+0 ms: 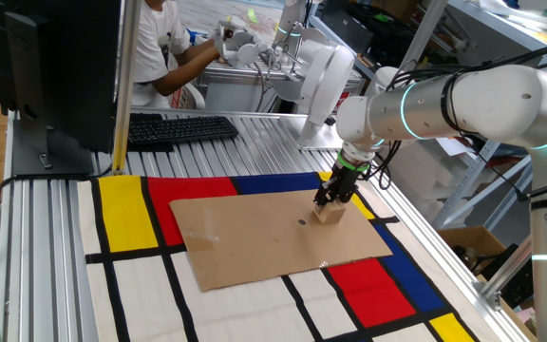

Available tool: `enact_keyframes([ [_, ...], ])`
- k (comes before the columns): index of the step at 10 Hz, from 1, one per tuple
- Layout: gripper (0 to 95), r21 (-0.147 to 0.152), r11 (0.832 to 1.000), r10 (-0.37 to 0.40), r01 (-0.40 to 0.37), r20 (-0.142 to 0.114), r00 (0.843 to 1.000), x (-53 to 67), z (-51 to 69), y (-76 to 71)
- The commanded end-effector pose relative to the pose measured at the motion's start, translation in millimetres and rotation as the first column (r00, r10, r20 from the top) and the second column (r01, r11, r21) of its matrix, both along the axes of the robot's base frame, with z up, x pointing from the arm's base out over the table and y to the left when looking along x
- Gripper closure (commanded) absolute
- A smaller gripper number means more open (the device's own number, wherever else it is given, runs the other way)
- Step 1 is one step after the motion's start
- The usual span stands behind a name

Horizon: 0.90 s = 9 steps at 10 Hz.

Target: Hold a small block with the gripper and sweep it from left to right on the table

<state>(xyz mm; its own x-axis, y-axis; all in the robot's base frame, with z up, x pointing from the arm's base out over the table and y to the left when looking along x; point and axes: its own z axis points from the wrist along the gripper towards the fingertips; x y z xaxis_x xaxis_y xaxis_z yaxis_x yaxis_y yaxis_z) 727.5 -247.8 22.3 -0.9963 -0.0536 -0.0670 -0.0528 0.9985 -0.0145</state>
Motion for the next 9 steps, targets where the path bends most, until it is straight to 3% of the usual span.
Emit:
enact_keyframes([
  [1,95.0,0.0,1.0,-0.003,0.003,-0.001,1.0,0.8,-0.4,-0.1],
  [7,95.0,-0.009,1.0,-0.006,0.006,0.0,1.0,1.4,-0.3,3.2],
  [9,95.0,0.001,1.0,-0.009,0.009,0.001,1.0,0.7,-2.0,5.1],
])
